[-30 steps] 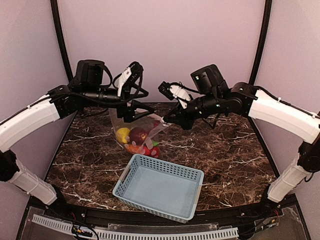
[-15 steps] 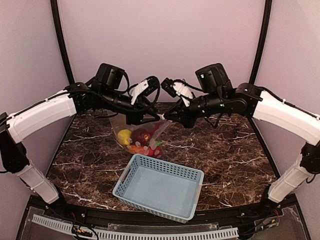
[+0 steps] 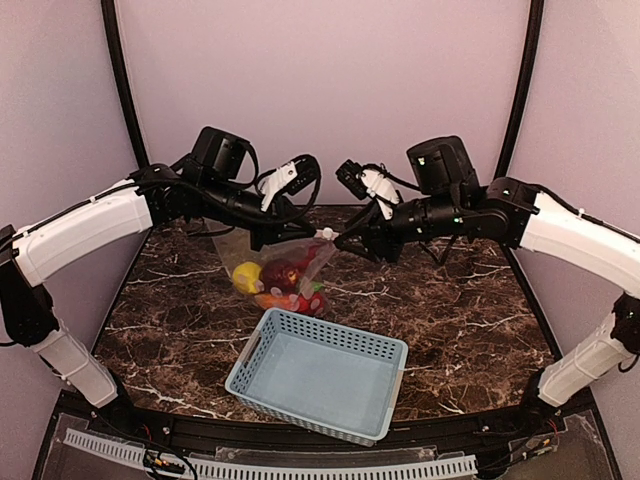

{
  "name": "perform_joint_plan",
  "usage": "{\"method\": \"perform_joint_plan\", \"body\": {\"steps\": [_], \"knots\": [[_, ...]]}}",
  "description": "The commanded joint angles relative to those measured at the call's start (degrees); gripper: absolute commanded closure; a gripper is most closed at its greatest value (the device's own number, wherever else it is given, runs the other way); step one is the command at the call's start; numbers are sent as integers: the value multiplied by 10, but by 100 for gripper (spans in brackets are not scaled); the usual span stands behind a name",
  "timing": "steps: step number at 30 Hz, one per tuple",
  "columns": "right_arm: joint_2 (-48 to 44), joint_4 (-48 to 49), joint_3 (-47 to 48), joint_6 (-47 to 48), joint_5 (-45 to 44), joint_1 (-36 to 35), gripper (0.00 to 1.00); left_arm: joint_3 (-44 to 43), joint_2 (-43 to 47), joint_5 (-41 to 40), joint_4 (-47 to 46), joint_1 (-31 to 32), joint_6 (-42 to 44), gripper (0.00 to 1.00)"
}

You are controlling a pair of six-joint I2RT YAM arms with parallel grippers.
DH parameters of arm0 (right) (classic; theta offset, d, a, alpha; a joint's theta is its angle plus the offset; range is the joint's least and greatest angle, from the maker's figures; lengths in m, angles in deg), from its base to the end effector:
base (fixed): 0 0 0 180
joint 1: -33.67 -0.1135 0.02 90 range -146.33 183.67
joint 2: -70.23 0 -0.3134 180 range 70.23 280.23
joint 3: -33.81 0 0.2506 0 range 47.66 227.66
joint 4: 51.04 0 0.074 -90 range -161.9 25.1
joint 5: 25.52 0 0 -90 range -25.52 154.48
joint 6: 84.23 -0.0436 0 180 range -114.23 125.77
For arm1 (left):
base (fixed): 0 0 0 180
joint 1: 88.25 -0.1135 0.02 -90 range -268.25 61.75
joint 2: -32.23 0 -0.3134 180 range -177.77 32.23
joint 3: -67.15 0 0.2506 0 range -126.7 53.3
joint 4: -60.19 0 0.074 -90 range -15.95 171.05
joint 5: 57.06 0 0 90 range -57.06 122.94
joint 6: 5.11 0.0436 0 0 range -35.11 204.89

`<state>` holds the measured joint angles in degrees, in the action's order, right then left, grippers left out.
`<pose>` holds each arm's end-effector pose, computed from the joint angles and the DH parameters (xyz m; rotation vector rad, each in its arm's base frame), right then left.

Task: Place the food in the zip-top bag and seal the zipper
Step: Pass from the right arm to the left

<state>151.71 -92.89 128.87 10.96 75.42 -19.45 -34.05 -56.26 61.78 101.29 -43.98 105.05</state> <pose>0.1854 0.2610 0.4270 -1.1434 1.7996 0.7030 0.2394 -0.2628 0.4286 1.3692 1.5789 -0.7767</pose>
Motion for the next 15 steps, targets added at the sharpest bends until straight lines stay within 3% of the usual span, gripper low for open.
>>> {"method": "perform_joint_plan", "body": {"steps": [1, 6, 15], "knots": [[-22, 32, -25, -11, 1, 10, 58, 5, 22, -11, 9, 1, 0, 99], [-14, 35, -24, -8, 12, 14, 66, 10, 27, -7, 2, 1, -4, 99], [7, 41, -14, -2, 28, 20, 74, 12, 27, -5, -6, 1, -10, 99]]}}
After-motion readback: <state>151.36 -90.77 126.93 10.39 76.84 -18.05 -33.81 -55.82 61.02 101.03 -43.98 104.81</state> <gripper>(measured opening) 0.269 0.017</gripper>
